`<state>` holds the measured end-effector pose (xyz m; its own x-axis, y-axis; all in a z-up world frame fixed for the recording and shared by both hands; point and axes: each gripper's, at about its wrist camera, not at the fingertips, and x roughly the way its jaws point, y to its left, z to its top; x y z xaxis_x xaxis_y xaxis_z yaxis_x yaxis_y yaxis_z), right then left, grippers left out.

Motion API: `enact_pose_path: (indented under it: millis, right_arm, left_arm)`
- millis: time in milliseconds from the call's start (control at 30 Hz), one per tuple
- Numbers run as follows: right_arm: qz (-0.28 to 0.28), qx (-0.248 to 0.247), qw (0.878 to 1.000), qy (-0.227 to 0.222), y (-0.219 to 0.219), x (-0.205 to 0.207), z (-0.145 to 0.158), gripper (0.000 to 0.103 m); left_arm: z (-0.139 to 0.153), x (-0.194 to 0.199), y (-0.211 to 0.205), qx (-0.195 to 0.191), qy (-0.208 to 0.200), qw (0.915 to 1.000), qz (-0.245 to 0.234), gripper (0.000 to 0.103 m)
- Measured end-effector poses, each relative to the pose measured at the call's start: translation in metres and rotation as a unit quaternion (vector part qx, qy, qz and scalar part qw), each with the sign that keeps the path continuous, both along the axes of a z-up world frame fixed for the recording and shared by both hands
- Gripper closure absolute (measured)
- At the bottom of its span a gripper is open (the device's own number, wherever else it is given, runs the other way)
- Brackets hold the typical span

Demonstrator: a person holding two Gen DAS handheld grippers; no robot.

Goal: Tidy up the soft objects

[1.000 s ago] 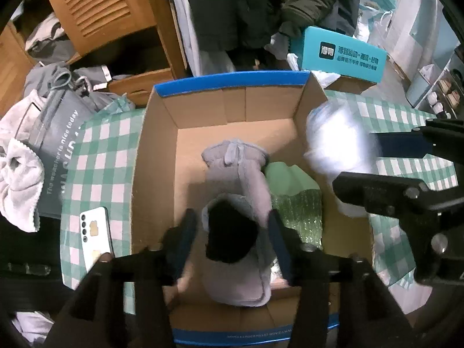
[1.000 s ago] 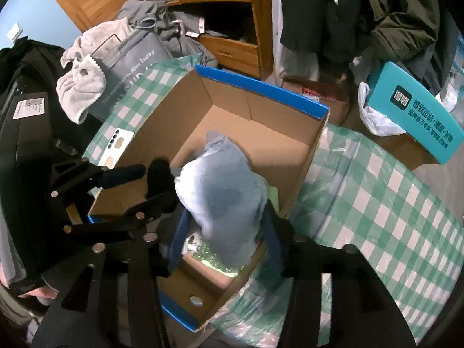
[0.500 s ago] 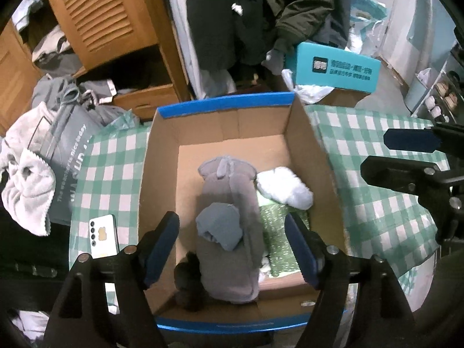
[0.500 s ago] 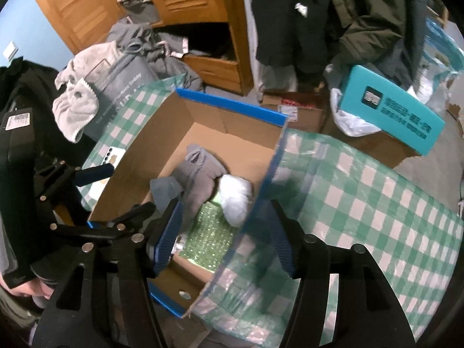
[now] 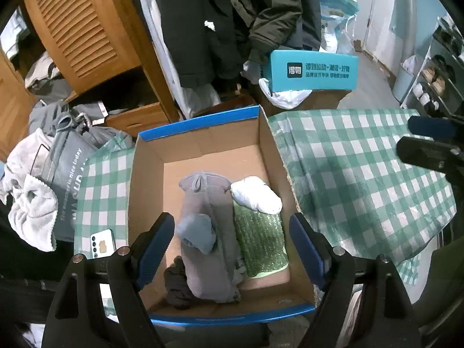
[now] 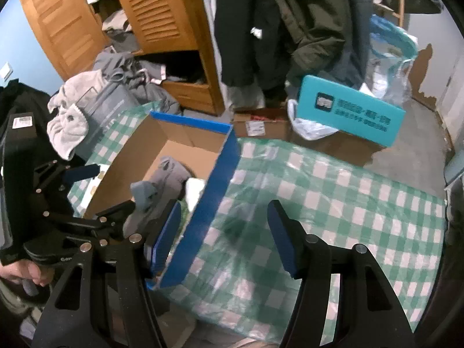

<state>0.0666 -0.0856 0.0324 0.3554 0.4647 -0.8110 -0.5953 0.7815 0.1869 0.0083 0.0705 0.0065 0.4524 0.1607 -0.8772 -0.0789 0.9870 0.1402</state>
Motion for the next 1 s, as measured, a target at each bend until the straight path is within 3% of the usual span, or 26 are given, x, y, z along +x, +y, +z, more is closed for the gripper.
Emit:
enact_pose_path:
  millis: [200, 467, 1000]
  right_arm:
    - [-0.014, -0.004, 1.000, -0.008, -0.021, 0.001, -0.004, 0.041]
    - [-0.020, -0.003, 1.000, -0.008, -0.040, 0.006, -0.012, 0.041]
    - [-0.025, -0.003, 1.000, 0.000, -0.047, 0.013, -0.020, 0.041]
  left_arm:
    - [0.006, 0.003, -0.014, 0.010, -0.008, 0.9999, -0.009, 0.020]
    - [0.006, 0.011, -0.019, -0.009, -0.012, 0.9998, -0.012, 0.020]
    - [-0.003, 0.017, -0.020, 0.002, 0.001, 1.0000, -0.003, 0.020]
